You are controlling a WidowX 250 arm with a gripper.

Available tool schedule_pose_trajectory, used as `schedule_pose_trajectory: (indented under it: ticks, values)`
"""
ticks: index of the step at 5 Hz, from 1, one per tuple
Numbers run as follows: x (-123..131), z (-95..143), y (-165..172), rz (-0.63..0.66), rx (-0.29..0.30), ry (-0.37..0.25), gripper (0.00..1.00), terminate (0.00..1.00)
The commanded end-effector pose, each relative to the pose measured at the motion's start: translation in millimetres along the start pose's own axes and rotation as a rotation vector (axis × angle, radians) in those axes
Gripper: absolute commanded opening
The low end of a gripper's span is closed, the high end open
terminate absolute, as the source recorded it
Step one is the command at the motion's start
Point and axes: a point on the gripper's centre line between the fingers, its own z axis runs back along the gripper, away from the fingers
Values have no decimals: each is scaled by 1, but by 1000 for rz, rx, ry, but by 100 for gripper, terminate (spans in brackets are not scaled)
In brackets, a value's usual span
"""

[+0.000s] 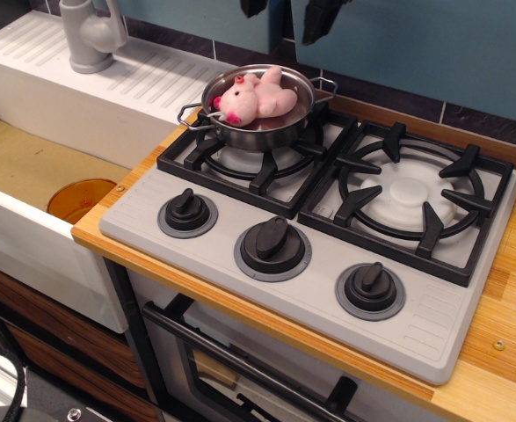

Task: Put stuffedpig in pan

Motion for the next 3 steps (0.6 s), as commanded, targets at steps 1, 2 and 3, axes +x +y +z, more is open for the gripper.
schedule_pose_trajectory:
  ticks: [1, 2, 3]
  values:
    - [2, 35, -3, 5, 25, -102, 100, 0]
    - [4, 29, -7, 16, 38, -66, 100, 0]
    - [7, 24, -12, 2, 31, -44, 100, 100]
